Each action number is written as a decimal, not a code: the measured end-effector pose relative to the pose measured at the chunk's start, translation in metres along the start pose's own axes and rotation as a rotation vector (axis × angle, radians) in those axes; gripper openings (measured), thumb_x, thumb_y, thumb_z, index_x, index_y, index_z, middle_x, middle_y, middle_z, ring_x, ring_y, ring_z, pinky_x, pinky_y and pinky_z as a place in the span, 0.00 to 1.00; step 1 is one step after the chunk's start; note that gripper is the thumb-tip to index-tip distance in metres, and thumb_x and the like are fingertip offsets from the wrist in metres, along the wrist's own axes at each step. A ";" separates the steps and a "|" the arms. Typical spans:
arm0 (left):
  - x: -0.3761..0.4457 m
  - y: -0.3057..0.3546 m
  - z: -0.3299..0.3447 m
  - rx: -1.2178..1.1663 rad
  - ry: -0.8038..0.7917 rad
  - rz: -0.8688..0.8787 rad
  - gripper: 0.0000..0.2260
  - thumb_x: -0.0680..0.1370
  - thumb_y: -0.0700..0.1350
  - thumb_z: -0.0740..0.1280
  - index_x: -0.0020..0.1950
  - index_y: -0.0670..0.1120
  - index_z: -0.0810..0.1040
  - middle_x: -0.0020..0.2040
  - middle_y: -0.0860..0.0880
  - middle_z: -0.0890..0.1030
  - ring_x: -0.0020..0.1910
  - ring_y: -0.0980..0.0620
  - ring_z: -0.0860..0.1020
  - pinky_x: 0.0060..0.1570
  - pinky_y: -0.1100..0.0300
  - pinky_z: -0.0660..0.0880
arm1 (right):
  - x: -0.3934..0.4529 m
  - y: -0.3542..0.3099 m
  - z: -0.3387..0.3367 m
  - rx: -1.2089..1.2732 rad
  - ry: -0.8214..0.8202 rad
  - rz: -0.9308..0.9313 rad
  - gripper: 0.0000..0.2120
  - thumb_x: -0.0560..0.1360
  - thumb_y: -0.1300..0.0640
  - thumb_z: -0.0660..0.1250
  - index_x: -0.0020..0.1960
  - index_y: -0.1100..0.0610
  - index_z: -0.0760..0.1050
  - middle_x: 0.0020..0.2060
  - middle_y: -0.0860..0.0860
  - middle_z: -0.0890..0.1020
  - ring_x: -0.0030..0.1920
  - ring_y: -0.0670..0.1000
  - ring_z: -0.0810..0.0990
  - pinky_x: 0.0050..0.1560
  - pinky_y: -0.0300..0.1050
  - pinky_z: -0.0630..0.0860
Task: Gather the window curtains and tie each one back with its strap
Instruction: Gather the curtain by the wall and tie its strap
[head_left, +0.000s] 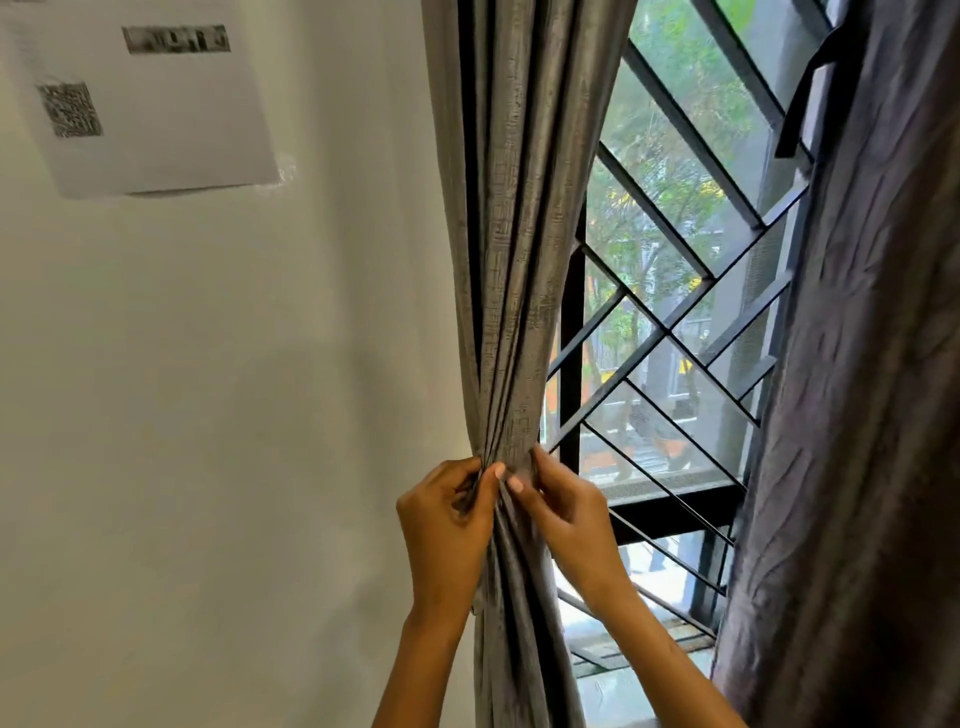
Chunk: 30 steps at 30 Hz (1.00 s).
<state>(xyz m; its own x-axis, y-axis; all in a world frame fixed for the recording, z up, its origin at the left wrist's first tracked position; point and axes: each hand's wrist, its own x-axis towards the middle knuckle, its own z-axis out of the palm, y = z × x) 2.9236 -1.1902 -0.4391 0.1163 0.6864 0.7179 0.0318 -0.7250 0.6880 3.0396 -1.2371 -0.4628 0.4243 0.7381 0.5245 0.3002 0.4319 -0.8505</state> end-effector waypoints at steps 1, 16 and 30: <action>-0.002 0.002 0.001 0.009 0.020 -0.006 0.06 0.72 0.42 0.72 0.47 0.51 0.82 0.38 0.64 0.79 0.40 0.65 0.80 0.40 0.76 0.74 | -0.002 0.001 0.002 0.008 -0.007 0.014 0.21 0.77 0.56 0.66 0.69 0.54 0.71 0.57 0.47 0.82 0.59 0.47 0.80 0.62 0.51 0.75; -0.022 0.008 0.026 0.285 0.146 -0.030 0.11 0.76 0.47 0.68 0.56 0.46 0.82 0.49 0.49 0.85 0.44 0.56 0.82 0.47 0.74 0.69 | 0.004 0.000 0.001 0.057 -0.145 -0.040 0.18 0.79 0.62 0.61 0.64 0.45 0.75 0.68 0.50 0.73 0.69 0.45 0.70 0.63 0.40 0.73; 0.001 -0.004 0.017 0.009 0.021 -0.172 0.17 0.73 0.38 0.71 0.50 0.61 0.79 0.46 0.59 0.82 0.46 0.61 0.80 0.44 0.69 0.77 | 0.046 0.005 -0.033 0.042 -0.033 0.097 0.23 0.61 0.53 0.78 0.55 0.51 0.78 0.59 0.44 0.79 0.62 0.42 0.76 0.58 0.43 0.75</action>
<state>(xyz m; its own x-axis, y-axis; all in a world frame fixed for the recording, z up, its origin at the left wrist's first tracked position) 2.9400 -1.1878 -0.4433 0.0874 0.8012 0.5920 0.0585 -0.5974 0.7998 3.0890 -1.2182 -0.4412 0.4212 0.7937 0.4389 0.2226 0.3786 -0.8984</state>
